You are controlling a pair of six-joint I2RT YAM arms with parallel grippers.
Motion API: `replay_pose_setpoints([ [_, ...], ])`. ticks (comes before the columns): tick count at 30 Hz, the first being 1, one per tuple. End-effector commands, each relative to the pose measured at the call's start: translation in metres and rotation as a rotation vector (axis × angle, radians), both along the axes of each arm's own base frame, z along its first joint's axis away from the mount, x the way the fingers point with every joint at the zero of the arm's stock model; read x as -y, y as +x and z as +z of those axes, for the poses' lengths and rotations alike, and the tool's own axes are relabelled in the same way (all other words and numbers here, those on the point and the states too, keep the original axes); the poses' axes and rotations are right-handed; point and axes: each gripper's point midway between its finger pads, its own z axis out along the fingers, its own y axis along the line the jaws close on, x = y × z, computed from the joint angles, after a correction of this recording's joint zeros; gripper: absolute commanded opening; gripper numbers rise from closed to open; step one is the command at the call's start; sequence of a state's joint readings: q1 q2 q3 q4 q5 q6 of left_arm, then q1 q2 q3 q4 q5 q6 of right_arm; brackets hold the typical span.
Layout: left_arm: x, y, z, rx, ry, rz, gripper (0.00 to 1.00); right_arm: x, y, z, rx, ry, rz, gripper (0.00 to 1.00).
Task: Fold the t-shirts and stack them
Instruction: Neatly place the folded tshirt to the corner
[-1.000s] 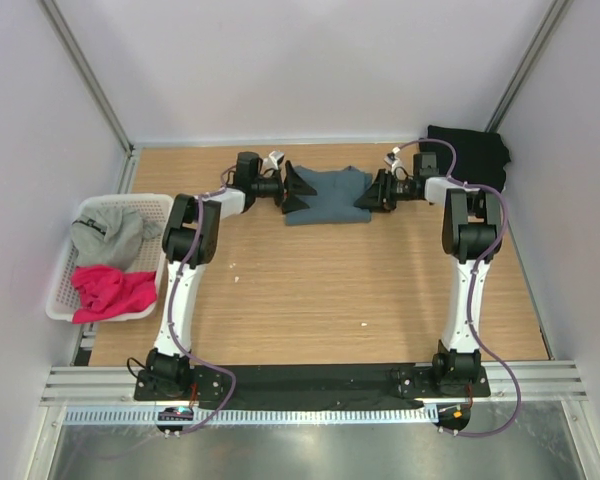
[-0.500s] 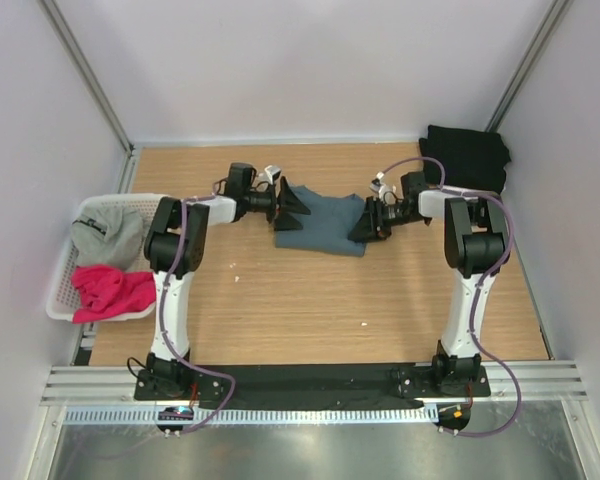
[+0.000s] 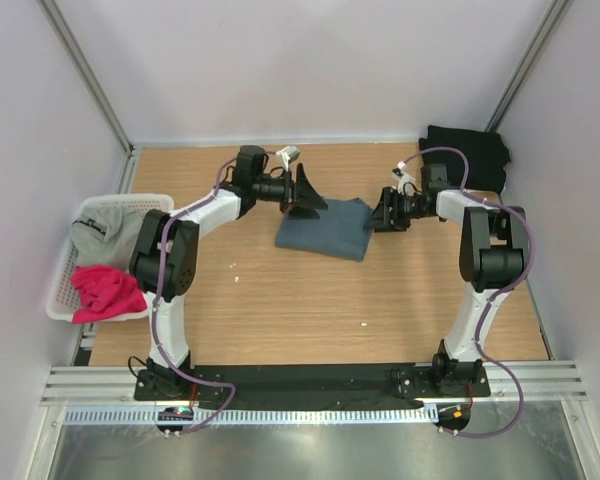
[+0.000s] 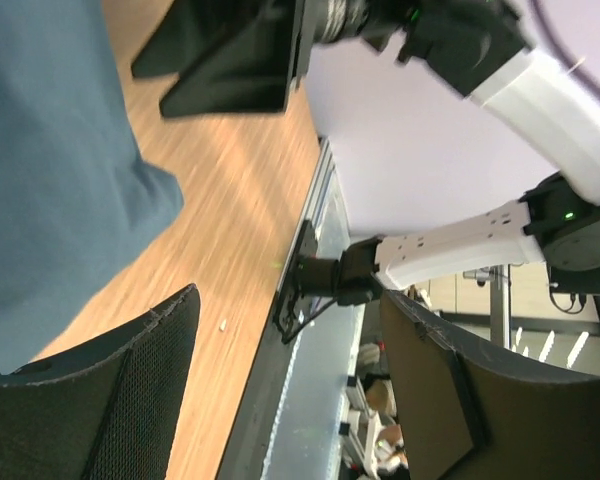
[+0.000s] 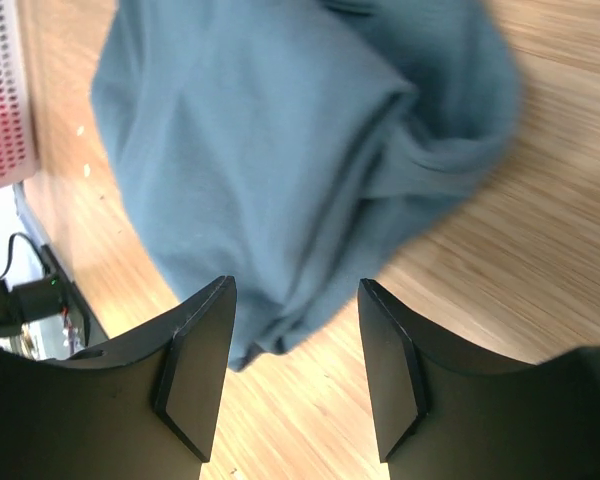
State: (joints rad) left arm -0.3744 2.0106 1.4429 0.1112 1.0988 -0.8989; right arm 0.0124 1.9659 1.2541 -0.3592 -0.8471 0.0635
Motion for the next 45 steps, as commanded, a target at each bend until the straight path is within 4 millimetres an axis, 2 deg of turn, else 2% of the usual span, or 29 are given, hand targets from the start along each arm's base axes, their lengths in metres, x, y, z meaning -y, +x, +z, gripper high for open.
replay_pose_setpoints([
  [1,0.009,-0.020,-0.018,-0.037,0.030,-0.042,0.74,0.023,0.009,-0.005,0.011,-0.053,-0.081,0.58],
  [4,0.023,-0.028,-0.032,-0.064,0.041,-0.078,0.73,0.037,0.007,-0.016,-0.011,-0.082,-0.120,0.58],
  [7,0.032,-0.031,-0.037,-0.074,0.043,-0.100,0.73,0.043,0.002,-0.027,-0.028,-0.106,-0.122,0.58],
  [10,0.039,-0.032,-0.052,-0.114,0.053,-0.116,0.73,0.044,0.001,-0.042,-0.046,-0.117,-0.120,0.58],
  [15,0.044,-0.033,-0.077,-0.159,0.070,-0.126,0.73,0.036,0.005,-0.065,-0.116,-0.055,-0.132,0.58],
  [22,0.049,-0.031,-0.088,-0.174,0.078,-0.133,0.73,0.024,0.005,-0.085,-0.201,0.042,-0.132,0.59],
  [28,0.053,-0.030,-0.095,-0.191,0.083,-0.139,0.72,0.019,-0.001,-0.086,-0.223,0.049,-0.112,0.59],
  [37,0.061,-0.036,-0.094,-0.186,0.078,-0.160,0.72,0.007,-0.005,-0.088,-0.242,0.042,-0.088,0.59],
  [39,0.062,-0.036,-0.094,-0.183,0.076,-0.160,0.72,0.001,-0.005,-0.089,-0.239,0.034,-0.076,0.59],
  [41,0.062,-0.035,-0.093,-0.182,0.076,-0.160,0.71,-0.018,-0.009,-0.089,-0.236,0.027,-0.026,0.59],
  [45,0.062,-0.036,-0.094,-0.182,0.076,-0.161,0.71,-0.034,-0.014,-0.090,-0.237,0.015,0.015,0.59],
])
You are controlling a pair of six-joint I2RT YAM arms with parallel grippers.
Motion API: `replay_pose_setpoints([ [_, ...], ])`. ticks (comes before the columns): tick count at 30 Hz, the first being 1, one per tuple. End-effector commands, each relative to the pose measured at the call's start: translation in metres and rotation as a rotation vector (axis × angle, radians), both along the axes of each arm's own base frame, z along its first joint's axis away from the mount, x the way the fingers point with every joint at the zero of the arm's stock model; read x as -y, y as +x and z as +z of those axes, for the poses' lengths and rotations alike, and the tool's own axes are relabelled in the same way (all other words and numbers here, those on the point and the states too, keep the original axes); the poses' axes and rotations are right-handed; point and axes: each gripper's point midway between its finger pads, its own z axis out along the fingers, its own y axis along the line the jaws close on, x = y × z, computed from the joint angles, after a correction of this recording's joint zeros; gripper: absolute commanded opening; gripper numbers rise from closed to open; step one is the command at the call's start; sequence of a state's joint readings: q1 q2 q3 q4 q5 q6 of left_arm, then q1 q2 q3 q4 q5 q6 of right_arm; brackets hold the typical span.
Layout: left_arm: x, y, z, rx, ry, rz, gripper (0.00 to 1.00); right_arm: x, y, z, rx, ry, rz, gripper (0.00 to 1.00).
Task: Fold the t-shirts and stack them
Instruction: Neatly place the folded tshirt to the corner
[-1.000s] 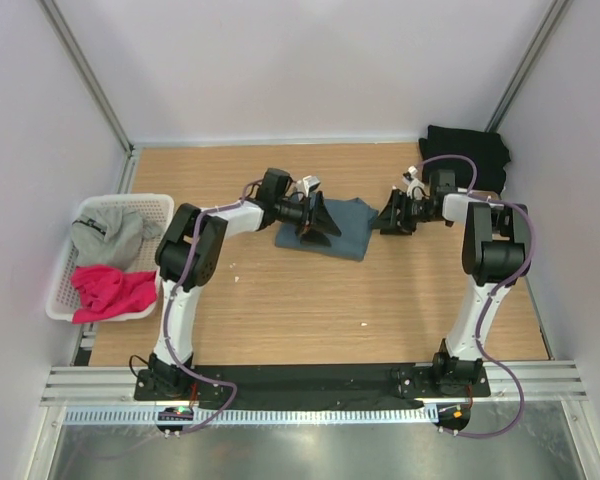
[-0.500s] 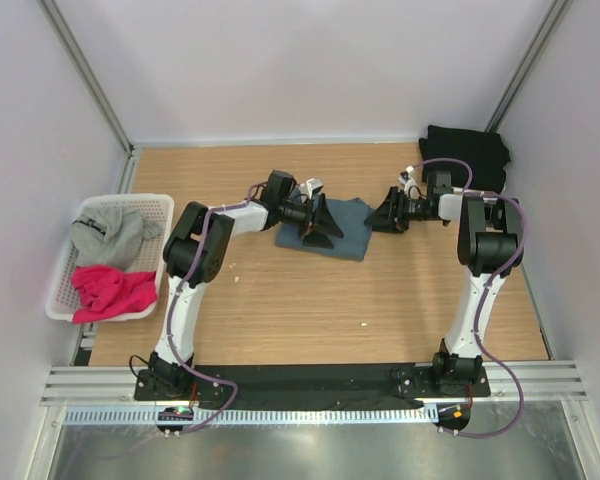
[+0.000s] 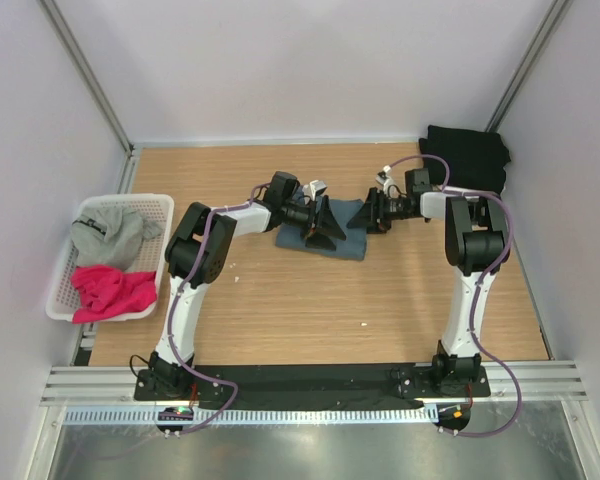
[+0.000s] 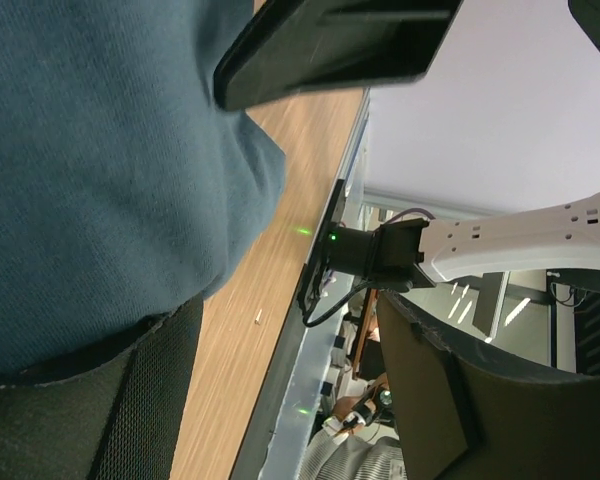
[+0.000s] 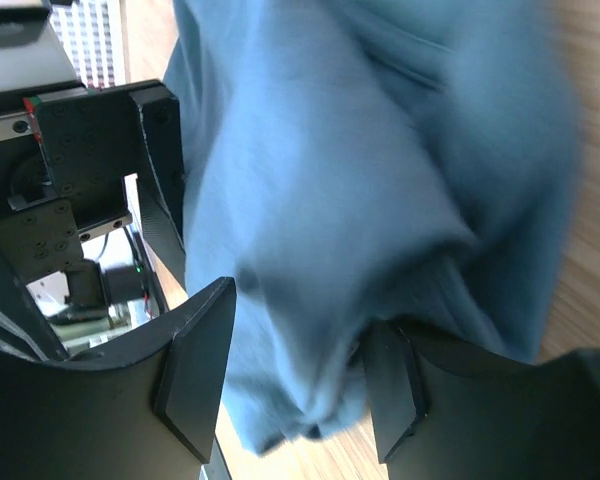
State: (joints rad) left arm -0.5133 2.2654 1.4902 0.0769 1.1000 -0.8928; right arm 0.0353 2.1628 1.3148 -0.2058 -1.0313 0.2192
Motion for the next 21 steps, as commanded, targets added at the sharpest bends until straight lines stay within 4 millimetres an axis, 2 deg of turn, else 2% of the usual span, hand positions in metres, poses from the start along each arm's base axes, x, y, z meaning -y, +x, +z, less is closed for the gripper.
replay_pose_setpoints([
  [1,0.007,0.002,0.012,0.029,-0.032,-0.019,0.71,-0.004,-0.027,-0.066,-0.122,-0.192,0.009,0.59],
  [4,0.007,0.002,0.013,0.031,-0.032,-0.018,0.71,-0.009,-0.027,-0.066,-0.122,-0.192,0.015,0.56],
  [7,0.008,0.002,0.014,0.034,-0.034,-0.019,0.71,-0.009,-0.026,-0.068,-0.123,-0.201,0.014,0.37],
  [8,0.008,0.002,0.014,0.034,-0.034,-0.019,0.71,-0.006,-0.024,-0.069,-0.117,-0.224,0.006,0.23],
  [10,0.008,0.002,0.018,0.042,-0.040,-0.022,0.71,-0.001,-0.025,-0.066,-0.093,-0.252,0.014,0.10],
  [11,0.007,0.004,0.023,0.058,-0.048,-0.022,0.72,0.005,-0.018,-0.060,-0.052,-0.300,0.002,0.04],
  [13,0.006,0.006,0.035,0.083,-0.055,-0.027,0.73,0.013,-0.014,-0.050,0.012,-0.364,0.029,0.01],
  [15,-0.002,0.013,0.050,0.138,-0.057,-0.037,0.73,0.025,0.000,-0.027,0.087,-0.452,0.011,0.02],
  [16,-0.006,0.017,0.062,0.181,-0.057,-0.042,0.81,0.031,0.007,-0.017,0.155,-0.483,0.033,0.01],
  [17,-0.012,0.021,0.068,0.213,-0.039,-0.043,0.81,0.035,0.012,-0.008,0.186,-0.502,0.024,0.02],
  [18,-0.027,0.033,0.072,0.305,0.035,-0.038,0.83,0.042,0.022,0.010,0.238,-0.534,0.001,0.01],
  [20,-0.047,0.047,0.078,0.423,0.148,-0.016,0.84,0.048,0.035,0.030,0.320,-0.581,0.001,0.01],
  [21,-0.068,0.064,0.073,0.469,0.302,0.038,0.85,0.053,0.038,0.039,0.345,-0.611,-0.002,0.02],
])
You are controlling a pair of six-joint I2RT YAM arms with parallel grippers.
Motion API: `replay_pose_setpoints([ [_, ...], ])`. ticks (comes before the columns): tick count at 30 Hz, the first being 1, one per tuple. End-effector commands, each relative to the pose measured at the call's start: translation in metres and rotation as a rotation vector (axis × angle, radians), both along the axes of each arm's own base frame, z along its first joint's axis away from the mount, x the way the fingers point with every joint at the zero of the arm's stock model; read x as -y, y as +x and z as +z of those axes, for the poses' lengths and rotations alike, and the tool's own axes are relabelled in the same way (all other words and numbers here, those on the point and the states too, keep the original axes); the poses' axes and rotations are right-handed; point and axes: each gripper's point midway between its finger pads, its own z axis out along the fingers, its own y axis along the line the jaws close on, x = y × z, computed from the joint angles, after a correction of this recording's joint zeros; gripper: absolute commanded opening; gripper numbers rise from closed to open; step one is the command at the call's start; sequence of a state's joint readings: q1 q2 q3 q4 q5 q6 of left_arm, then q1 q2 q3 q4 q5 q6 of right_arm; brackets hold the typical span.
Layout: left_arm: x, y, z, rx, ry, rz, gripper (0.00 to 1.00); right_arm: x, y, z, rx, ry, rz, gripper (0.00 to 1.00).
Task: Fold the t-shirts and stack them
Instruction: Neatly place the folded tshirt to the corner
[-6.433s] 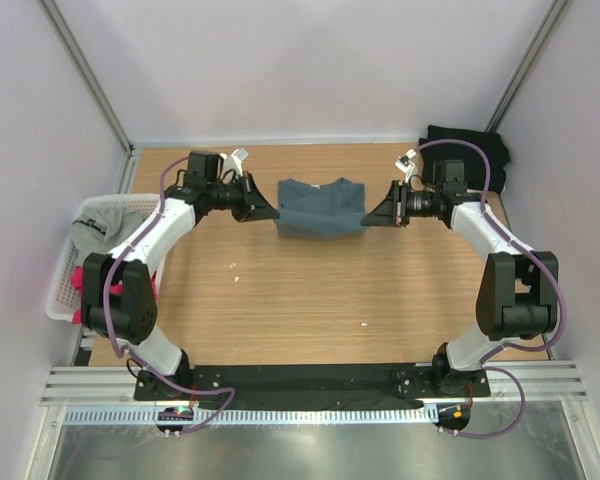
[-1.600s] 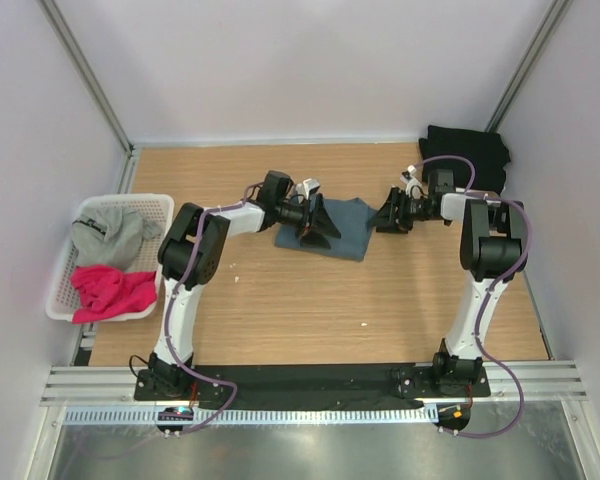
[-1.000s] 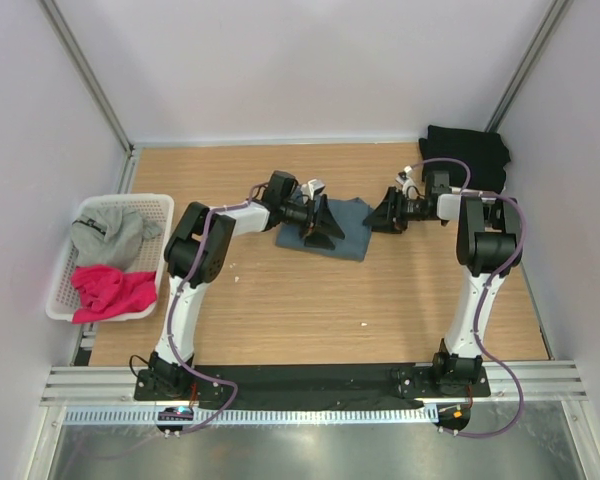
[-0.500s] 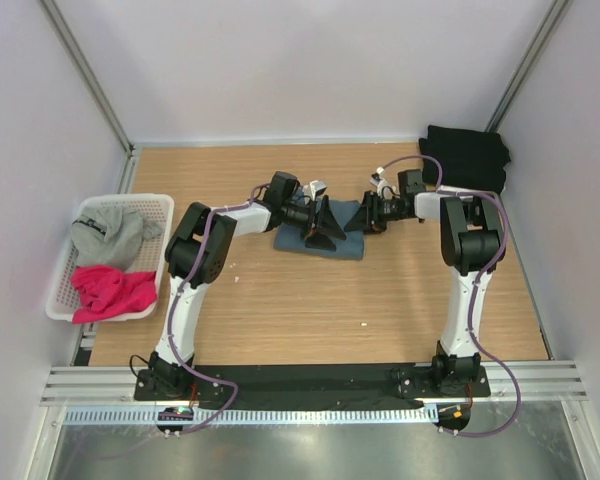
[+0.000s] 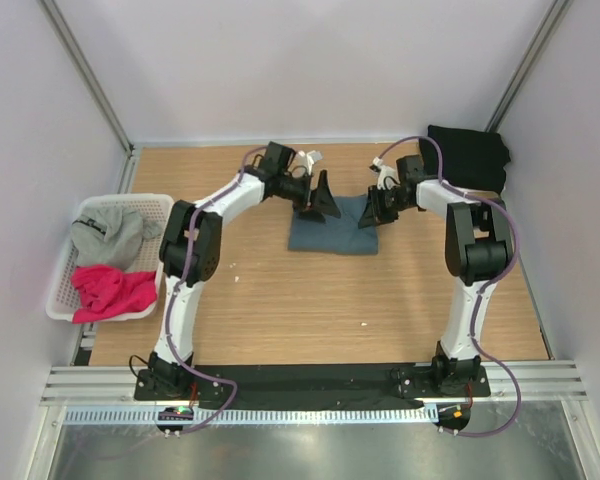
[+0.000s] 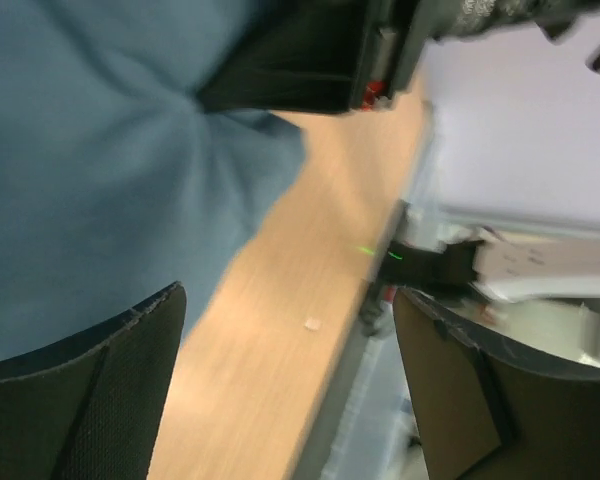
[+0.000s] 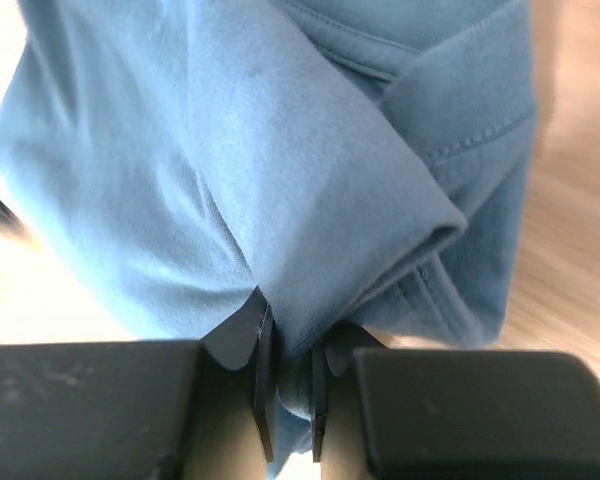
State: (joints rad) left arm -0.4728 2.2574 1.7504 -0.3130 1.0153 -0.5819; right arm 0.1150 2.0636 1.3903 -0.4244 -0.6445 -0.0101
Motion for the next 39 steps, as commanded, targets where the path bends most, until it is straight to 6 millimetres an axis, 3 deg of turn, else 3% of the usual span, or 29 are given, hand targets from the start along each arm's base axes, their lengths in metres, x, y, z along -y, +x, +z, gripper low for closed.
replay_pose_setpoints([
  [1,-0.067,0.032,0.039,0.348,0.283,0.044,0.86,0.041,0.033,0.047,0.213,-0.224,-0.011,0.01],
  [4,-0.110,0.050,0.028,0.466,0.543,0.130,0.93,0.050,0.045,0.069,0.286,-0.282,-0.002,0.01],
  [5,-0.119,0.055,0.026,0.497,0.594,0.153,0.99,0.053,0.051,0.077,0.317,-0.299,0.005,0.01],
  [6,-0.127,0.057,0.032,0.531,0.626,0.181,1.00,0.058,0.055,0.082,0.331,-0.314,-0.005,0.01],
  [7,-0.147,0.059,0.015,0.528,0.733,0.226,1.00,0.063,0.058,0.089,0.351,-0.331,-0.013,0.02],
  [9,-0.156,0.058,0.014,0.546,0.770,0.265,1.00,0.071,0.068,0.101,0.393,-0.353,-0.025,0.01],
  [12,-0.172,0.047,-0.012,0.499,0.846,0.280,0.99,0.094,0.084,0.118,0.434,-0.384,-0.075,0.01],
  [15,-0.170,0.030,-0.028,0.451,0.812,0.232,0.99,0.114,0.100,0.132,0.480,-0.441,-0.103,0.01],
  [16,-0.170,0.027,-0.031,0.444,0.806,0.227,1.00,0.137,0.105,0.134,0.477,-0.461,-0.140,0.01],
  [19,-0.167,0.028,-0.031,0.449,0.790,0.225,1.00,0.158,0.124,0.150,0.516,-0.492,-0.170,0.02],
  [21,-0.166,0.031,-0.026,0.457,0.783,0.229,1.00,0.168,0.131,0.149,0.517,-0.514,-0.182,0.01],
  [22,-0.165,0.031,-0.028,0.453,0.783,0.225,1.00,0.173,0.137,0.158,0.542,-0.525,-0.187,0.01],
  [31,-0.166,0.025,-0.041,0.431,0.790,0.193,1.00,0.206,0.163,0.173,0.584,-0.612,-0.191,0.01],
  [39,-0.166,0.026,-0.048,0.423,0.799,0.186,1.00,0.232,0.166,0.201,0.637,-0.671,-0.200,0.02],
])
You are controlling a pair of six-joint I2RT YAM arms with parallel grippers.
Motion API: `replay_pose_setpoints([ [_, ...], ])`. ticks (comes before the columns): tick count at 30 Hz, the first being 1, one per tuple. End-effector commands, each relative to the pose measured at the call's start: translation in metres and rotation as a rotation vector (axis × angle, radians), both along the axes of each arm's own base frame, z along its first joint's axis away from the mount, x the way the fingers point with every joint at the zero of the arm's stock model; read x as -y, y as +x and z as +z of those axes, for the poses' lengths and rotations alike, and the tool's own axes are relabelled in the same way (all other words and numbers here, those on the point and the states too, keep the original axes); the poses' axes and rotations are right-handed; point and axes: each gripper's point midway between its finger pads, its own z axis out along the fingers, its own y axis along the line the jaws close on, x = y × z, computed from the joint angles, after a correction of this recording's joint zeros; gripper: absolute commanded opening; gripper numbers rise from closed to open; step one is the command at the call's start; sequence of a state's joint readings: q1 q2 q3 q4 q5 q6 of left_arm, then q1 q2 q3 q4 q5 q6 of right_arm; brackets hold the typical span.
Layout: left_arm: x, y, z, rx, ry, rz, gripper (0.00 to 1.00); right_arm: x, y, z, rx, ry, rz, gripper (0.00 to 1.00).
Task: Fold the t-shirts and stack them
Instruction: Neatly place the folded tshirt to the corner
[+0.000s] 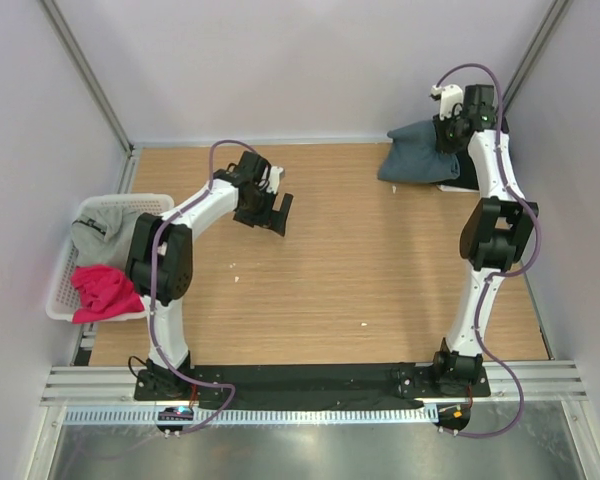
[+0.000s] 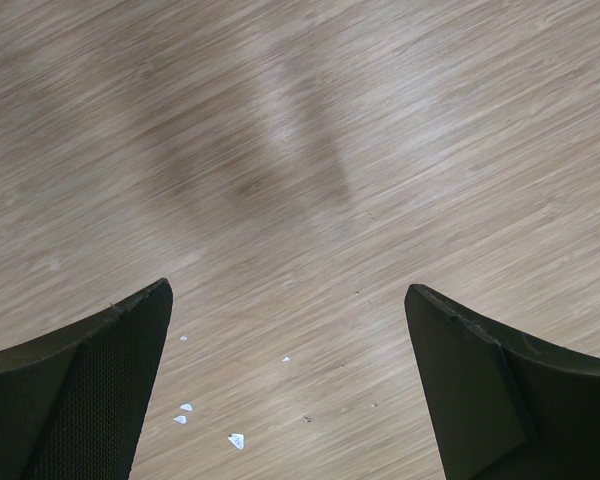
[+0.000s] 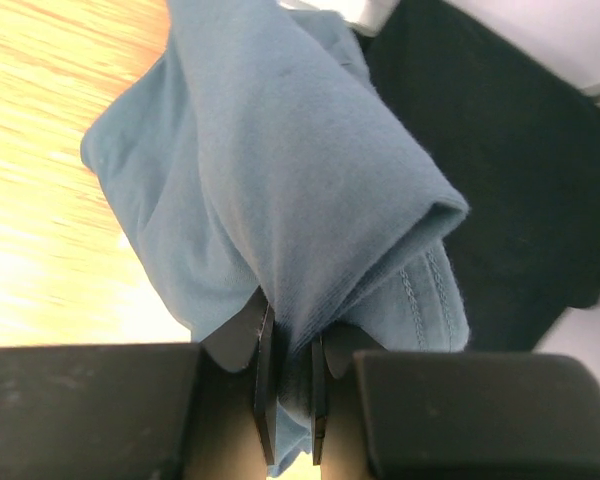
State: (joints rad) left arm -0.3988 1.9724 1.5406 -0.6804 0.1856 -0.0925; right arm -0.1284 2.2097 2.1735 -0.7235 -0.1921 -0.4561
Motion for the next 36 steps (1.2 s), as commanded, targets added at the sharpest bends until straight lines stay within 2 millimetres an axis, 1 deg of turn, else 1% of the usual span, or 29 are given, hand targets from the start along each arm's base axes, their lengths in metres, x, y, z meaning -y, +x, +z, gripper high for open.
replay_pose_setpoints([
  [1,0.004,0.009,0.000,0.023,-0.012,-0.017,1.00,0.026,0.008,0.059,0.135,-0.075,-0.016,0.01],
  [3,0.005,0.008,-0.001,0.019,-0.015,-0.019,0.99,0.035,0.010,0.060,0.137,-0.108,-0.015,0.01],
  [4,0.005,0.008,-0.001,0.017,-0.015,-0.021,1.00,0.042,0.011,0.067,0.152,-0.121,-0.020,0.01],
  [5,0.005,0.008,-0.002,0.016,-0.017,-0.021,1.00,0.047,0.015,0.061,0.144,-0.137,-0.025,0.01],
  [6,0.005,0.007,-0.003,0.012,-0.014,-0.020,0.99,0.052,0.017,0.062,0.150,-0.148,-0.026,0.01],
  [7,0.005,0.007,-0.003,0.013,-0.014,-0.023,0.99,0.061,0.020,0.072,0.177,-0.164,-0.032,0.01],
  [8,0.004,0.007,-0.004,0.013,-0.010,-0.021,0.99,0.067,0.023,0.074,0.184,-0.172,-0.041,0.01],
  [9,0.004,0.007,-0.005,0.013,-0.008,-0.022,0.99,0.072,0.027,0.065,0.175,-0.171,-0.047,0.01],
  [10,0.003,0.008,-0.005,0.014,-0.005,-0.022,1.00,0.076,0.031,0.074,0.202,-0.180,-0.055,0.01],
  [12,0.002,0.008,-0.005,0.016,0.002,-0.022,1.00,0.086,0.035,0.067,0.199,-0.190,-0.070,0.01],
  [17,0.001,0.007,-0.006,0.012,0.008,-0.022,0.99,0.094,0.038,0.062,0.205,-0.196,-0.087,0.01],
  [20,0.004,0.006,-0.009,0.001,-0.001,-0.026,1.00,0.102,0.041,0.053,0.200,-0.229,-0.106,0.01],
  [24,0.003,0.006,-0.012,-0.007,0.001,-0.027,1.00,0.116,0.050,0.046,0.214,-0.265,-0.138,0.01],
  [28,0.001,0.005,-0.012,-0.005,0.010,-0.027,0.99,0.129,0.060,0.044,0.251,-0.300,-0.173,0.01],
  [30,0.001,0.005,-0.012,-0.003,0.013,-0.029,1.00,0.130,0.064,0.037,0.247,-0.305,-0.173,0.01],
  [32,0.001,0.005,-0.011,-0.001,0.013,-0.030,1.00,0.143,0.063,0.034,0.240,-0.352,-0.222,0.01],
  [36,0.002,0.004,-0.012,-0.004,0.011,-0.032,1.00,0.160,0.070,0.026,0.251,-0.436,-0.269,0.01],
])
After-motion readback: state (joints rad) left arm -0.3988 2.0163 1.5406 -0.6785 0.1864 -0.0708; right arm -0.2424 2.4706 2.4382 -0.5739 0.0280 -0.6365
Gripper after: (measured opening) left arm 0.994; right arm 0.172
